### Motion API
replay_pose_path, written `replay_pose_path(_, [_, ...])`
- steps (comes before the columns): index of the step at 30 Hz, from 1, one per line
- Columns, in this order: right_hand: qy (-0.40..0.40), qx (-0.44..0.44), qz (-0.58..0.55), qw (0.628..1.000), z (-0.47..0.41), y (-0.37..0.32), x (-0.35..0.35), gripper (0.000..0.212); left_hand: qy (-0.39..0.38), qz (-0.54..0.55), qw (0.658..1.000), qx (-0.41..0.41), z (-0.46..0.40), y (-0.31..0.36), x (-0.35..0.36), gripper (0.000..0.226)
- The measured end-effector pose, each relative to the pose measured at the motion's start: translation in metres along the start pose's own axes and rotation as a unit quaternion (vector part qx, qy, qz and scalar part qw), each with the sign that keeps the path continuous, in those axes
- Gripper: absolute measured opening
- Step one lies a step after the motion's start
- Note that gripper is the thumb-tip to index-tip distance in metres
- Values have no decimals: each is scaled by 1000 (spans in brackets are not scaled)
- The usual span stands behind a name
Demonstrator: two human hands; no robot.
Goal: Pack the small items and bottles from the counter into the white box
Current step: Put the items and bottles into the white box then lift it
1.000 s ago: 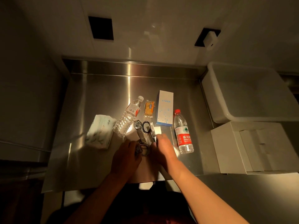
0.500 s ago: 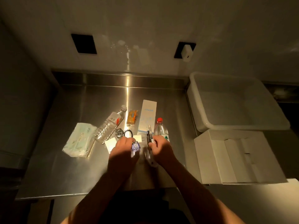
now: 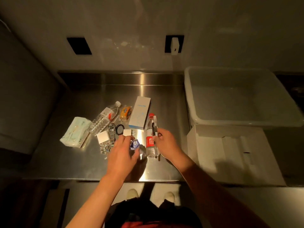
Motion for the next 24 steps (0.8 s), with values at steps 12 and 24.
replay_pose_path(12, [95,26,-33,995,45,12,-82,29,-19,39,996,83,-6,53,10,37])
replay_pose_path(24, [168,48,9,985,76,37,-158,10,-27,59,986,152,-12,117,30,35])
Point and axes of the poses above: each hand's wrist, its own z-axis away from the middle knuckle, its own x-axis out of the palm, y = z × x, the point moved 8 cm from there along -z, towards the middle knuckle
